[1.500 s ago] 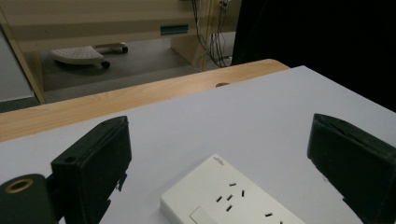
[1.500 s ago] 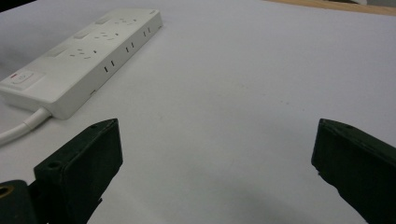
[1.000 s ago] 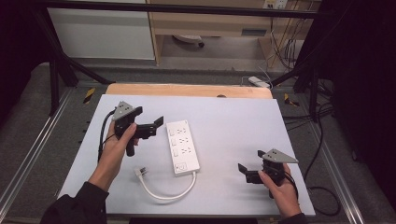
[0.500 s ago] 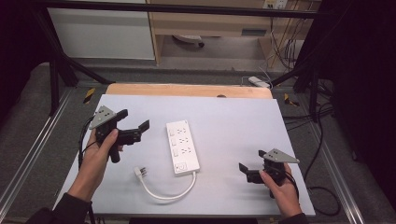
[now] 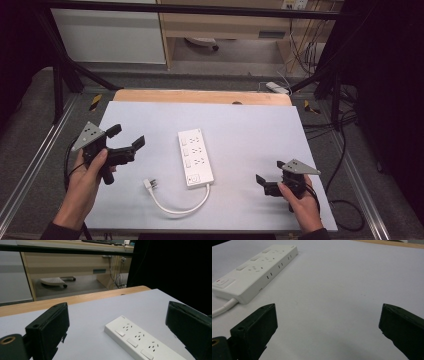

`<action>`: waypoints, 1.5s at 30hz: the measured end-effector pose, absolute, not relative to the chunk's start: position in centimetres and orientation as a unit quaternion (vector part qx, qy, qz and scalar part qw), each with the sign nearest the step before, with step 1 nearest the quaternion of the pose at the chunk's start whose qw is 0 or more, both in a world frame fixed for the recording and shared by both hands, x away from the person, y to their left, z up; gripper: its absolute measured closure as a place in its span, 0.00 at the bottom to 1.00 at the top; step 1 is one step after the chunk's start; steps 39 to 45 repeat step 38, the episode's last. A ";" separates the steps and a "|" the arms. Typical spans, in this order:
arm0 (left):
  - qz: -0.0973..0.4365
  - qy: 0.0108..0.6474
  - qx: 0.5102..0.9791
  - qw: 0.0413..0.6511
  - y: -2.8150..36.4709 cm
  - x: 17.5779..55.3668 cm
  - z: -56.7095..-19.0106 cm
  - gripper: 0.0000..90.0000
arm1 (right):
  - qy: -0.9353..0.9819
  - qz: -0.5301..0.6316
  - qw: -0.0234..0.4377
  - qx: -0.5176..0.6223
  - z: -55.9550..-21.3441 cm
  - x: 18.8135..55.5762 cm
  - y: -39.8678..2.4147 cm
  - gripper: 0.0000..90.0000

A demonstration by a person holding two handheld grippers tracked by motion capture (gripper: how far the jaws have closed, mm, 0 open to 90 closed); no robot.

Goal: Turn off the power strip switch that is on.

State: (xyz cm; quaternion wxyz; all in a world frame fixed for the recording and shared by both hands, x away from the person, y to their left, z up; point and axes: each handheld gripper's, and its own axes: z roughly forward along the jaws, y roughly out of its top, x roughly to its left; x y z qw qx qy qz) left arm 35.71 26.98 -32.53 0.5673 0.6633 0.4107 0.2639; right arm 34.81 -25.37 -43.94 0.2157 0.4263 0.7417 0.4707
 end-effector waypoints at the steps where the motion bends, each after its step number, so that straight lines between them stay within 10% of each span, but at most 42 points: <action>1: 0.265 0.411 0.662 0.568 27.2 35.5 -32.6 0.06 | 0.742 0.471 0.216 0.426 -43.9 34.8 -25.4 0.03; 45: 0.239 0.460 0.687 0.508 29.3 29.6 -42.6 0.07 | 0.737 0.454 0.238 0.440 -44.2 35.1 -26.0 0.03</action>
